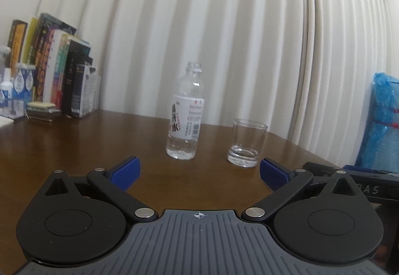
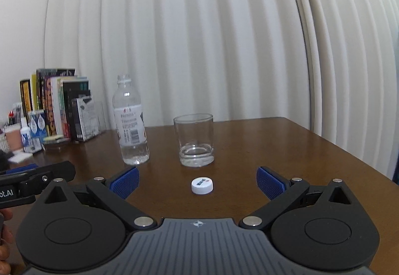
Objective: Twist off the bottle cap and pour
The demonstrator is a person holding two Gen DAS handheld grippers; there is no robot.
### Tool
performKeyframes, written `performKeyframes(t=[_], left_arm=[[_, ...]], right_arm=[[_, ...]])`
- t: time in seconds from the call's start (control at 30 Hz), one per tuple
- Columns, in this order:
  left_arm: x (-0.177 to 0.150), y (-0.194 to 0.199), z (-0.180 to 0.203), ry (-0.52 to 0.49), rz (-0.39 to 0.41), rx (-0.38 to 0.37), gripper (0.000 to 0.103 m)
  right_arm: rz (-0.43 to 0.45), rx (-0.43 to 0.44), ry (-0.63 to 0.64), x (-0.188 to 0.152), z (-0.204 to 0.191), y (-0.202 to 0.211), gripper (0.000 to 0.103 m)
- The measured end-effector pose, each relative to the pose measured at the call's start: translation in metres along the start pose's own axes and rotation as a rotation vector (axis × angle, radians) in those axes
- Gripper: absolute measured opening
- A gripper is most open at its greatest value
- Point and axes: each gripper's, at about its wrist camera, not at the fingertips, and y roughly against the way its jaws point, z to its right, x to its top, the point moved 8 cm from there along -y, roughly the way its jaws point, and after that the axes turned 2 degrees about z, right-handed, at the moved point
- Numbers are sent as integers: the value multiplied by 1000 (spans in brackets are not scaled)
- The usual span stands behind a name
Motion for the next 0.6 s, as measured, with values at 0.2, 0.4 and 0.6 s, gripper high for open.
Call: performKeyframes(t=[0.2,0.4,0.6], left_arm=[[-2,-3,-4,45,-16,-13,103],[-5,-5,-4,55,-32,-15,103],[-6,-5,-7,75,-38,-14,103]], right_arm=[[-24,-28,16,-2,0,-3,103],[-39,-42,47,-5,-4,-6,103],[-46,-42,8,-6,1,-6,103]])
